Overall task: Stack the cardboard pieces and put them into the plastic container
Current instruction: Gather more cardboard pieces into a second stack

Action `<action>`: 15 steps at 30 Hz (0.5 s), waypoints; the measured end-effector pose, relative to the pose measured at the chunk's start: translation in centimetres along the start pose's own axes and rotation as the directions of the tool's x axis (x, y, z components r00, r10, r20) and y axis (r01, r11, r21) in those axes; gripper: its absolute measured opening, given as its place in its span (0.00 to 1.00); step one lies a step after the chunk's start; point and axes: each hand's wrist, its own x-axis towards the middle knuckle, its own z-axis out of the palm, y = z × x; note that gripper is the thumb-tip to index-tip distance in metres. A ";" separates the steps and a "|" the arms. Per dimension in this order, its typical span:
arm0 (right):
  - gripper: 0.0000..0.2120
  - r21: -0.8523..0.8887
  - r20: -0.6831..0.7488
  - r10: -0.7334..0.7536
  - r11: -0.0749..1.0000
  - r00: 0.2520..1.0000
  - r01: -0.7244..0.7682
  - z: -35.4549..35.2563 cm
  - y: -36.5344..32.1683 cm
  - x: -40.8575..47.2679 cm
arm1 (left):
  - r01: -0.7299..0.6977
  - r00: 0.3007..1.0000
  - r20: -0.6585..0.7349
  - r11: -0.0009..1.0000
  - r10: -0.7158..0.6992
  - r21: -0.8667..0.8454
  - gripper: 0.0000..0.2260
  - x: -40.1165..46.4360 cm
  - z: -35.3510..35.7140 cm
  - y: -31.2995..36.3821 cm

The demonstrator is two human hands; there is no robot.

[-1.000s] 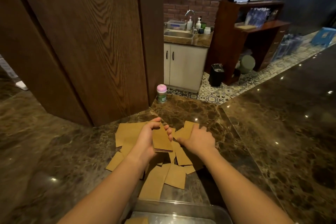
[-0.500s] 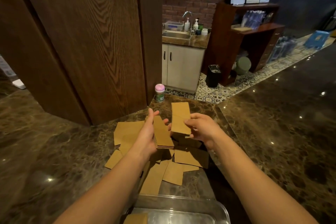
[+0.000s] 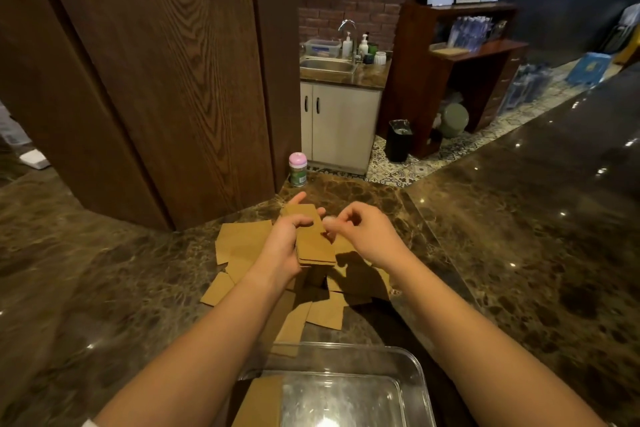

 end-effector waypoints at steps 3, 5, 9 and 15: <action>0.13 -0.186 0.107 -0.008 0.982 0.994 0.028 -1.2 1.6 -0.4 | -0.018 0.997 -0.083 0.992 0.007 -0.123 0.19 0.2 -1.1 0.7; 0.31 -0.518 0.333 0.082 0.848 0.939 0.110 -1.1 3.7 -0.7 | -0.029 0.994 -0.113 0.989 0.012 -0.146 0.18 0.4 -1.8 1.0; 0.50 -0.694 0.390 0.155 0.697 0.908 0.179 0.2 6.3 -1.4 | -0.030 0.991 -0.136 0.994 0.016 -0.105 0.18 0.2 -1.9 1.1; 0.37 -0.596 0.377 0.212 0.801 0.901 0.061 -0.4 6.6 -1.0 | 0.058 0.986 -0.149 0.994 -0.071 -0.091 0.13 -0.1 -1.3 0.9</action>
